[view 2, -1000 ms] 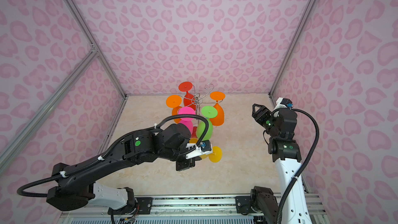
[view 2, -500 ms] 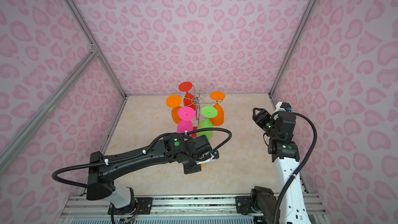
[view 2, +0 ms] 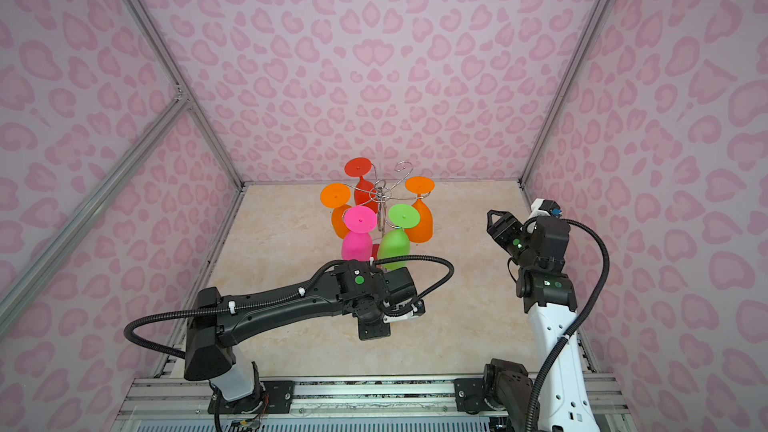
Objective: Take the wine glass off the wine glass rack
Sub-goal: 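Lower the yellow glass onto the table with the left gripper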
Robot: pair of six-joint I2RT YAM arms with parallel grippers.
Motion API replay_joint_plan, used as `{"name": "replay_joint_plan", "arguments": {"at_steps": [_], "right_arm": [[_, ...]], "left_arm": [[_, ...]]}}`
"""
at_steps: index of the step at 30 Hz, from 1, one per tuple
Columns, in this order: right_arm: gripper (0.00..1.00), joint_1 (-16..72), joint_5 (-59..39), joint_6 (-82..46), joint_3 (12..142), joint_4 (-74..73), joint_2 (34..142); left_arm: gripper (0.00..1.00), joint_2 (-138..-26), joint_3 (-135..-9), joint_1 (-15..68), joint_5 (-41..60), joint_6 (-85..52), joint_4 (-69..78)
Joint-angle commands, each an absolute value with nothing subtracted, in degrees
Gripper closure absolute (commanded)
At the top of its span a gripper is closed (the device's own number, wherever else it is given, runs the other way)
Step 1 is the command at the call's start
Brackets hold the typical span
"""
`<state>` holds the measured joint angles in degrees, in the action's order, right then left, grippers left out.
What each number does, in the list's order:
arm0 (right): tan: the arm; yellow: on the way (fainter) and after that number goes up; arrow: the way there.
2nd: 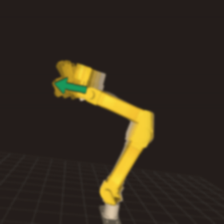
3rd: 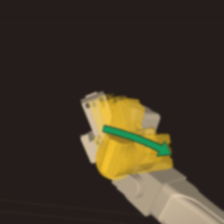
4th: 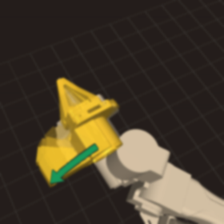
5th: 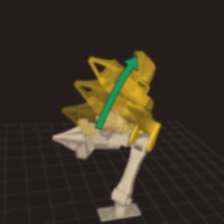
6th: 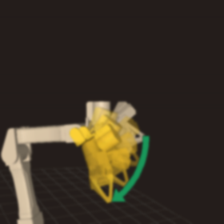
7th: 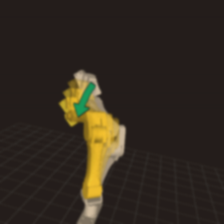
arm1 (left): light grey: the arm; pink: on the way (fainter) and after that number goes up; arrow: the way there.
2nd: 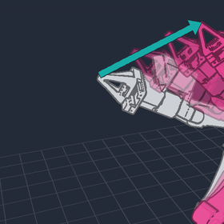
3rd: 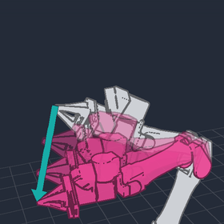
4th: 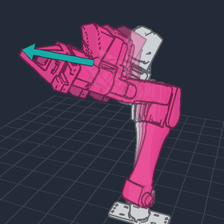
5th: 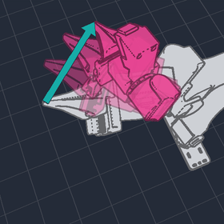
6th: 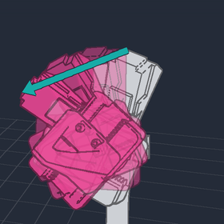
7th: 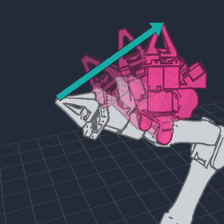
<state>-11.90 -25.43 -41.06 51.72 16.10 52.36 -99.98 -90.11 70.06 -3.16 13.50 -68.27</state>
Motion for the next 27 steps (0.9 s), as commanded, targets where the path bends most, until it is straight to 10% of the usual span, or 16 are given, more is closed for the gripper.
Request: {"name": "replay_joint_plan", "arguments": {"at_steps": [1, 10, 27], "right_arm": [[0.32, -11.96, -26.13, -41.31, 51.24, 14.72, 52.22], [0.32, -12.14, -26.51, -41.31, 51.08, 14.59, 52.21], [0.32, -12.22, -27.53, -42.41, 49.37, 12.66, 52.73]], "left_arm": [[0.98, -100.78, -89.84, 69.74, -1.99, 13.95, -69.52], [0.96, -102.01, -90.39, 68.73, -1.14, 14.04, -70.44], [0.51, -93.28, -94.09, 68.29, -5.95, 12.31, -72.24]]}}
